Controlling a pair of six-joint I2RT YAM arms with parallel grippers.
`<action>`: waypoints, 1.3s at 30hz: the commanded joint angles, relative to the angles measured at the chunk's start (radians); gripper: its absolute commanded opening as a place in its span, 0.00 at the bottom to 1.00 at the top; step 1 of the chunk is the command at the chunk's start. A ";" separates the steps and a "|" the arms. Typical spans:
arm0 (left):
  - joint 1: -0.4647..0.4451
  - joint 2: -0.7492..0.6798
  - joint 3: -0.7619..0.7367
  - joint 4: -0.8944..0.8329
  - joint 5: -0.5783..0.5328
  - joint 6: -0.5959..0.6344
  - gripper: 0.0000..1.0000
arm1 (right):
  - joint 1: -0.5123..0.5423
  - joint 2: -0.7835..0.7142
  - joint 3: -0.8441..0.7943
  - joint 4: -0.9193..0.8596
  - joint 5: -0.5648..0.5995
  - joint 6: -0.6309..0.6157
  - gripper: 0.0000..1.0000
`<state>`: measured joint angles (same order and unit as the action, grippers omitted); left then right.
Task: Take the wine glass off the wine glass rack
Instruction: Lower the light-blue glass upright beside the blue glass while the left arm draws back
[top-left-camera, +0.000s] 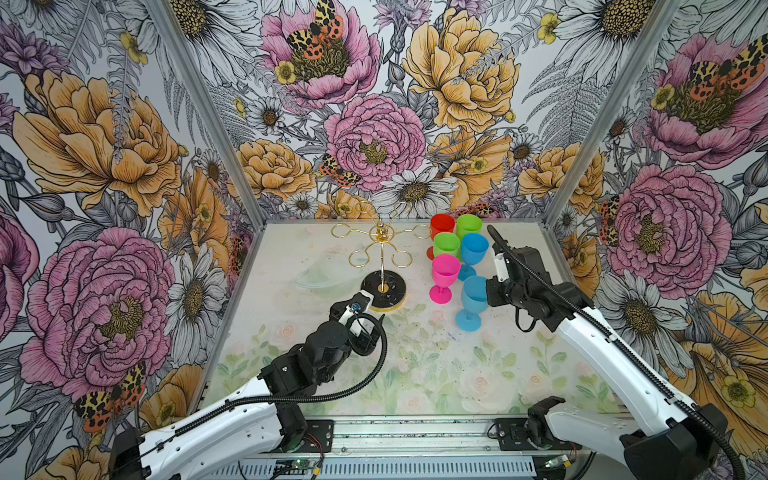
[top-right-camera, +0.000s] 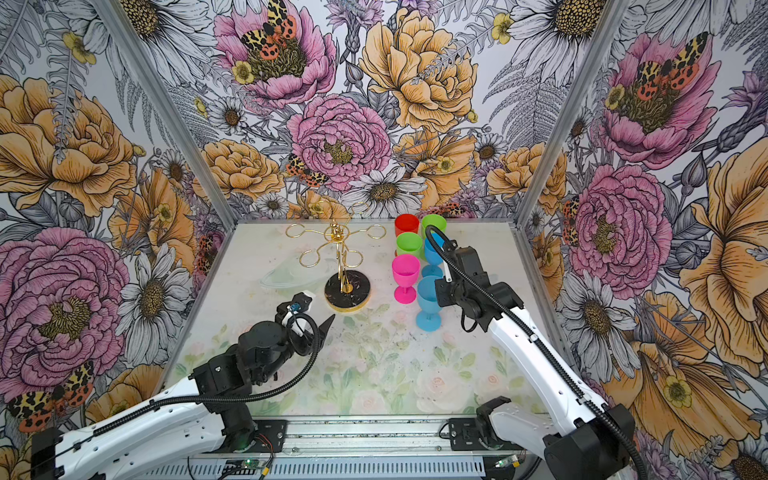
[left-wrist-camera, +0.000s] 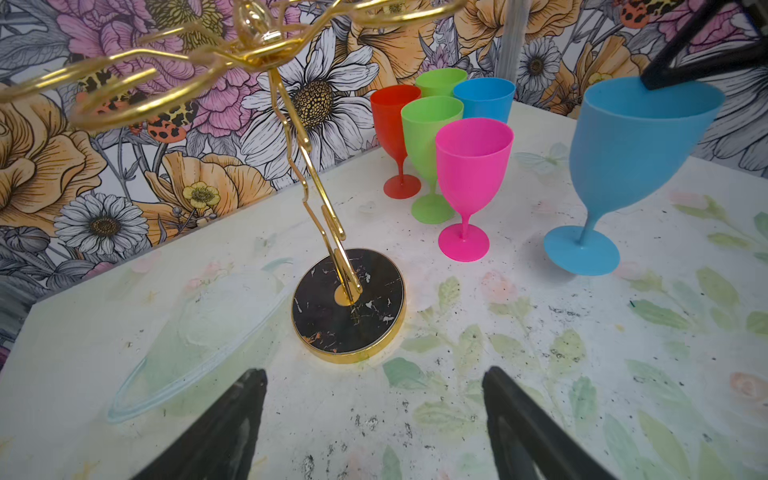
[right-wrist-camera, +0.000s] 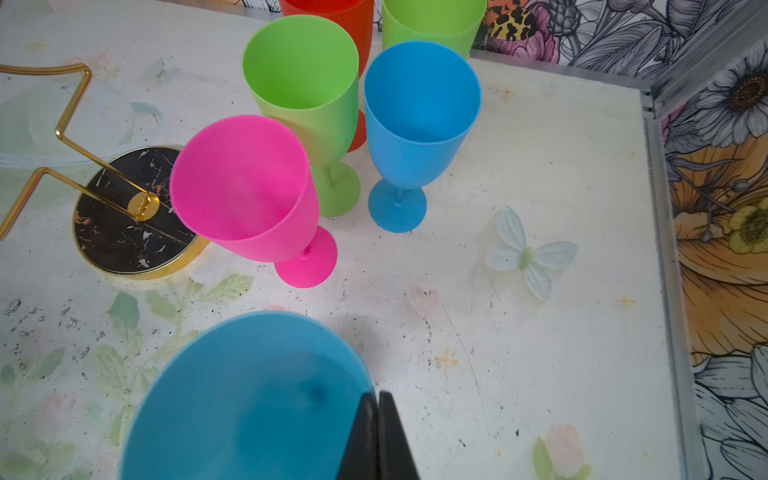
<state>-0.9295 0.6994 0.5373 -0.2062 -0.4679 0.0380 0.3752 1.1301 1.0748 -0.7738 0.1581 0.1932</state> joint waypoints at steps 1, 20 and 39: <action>0.053 -0.023 -0.018 -0.036 0.029 -0.077 0.84 | -0.016 -0.004 -0.020 0.101 0.058 0.012 0.00; 0.306 -0.072 -0.034 -0.070 0.052 -0.152 0.87 | -0.130 0.141 -0.046 0.315 -0.017 0.000 0.00; 0.413 -0.016 -0.037 0.011 0.048 -0.137 0.89 | -0.156 0.245 -0.029 0.387 -0.019 -0.017 0.00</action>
<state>-0.5308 0.6758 0.5083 -0.2356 -0.4248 -0.1024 0.2276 1.3636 1.0344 -0.4252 0.1349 0.1886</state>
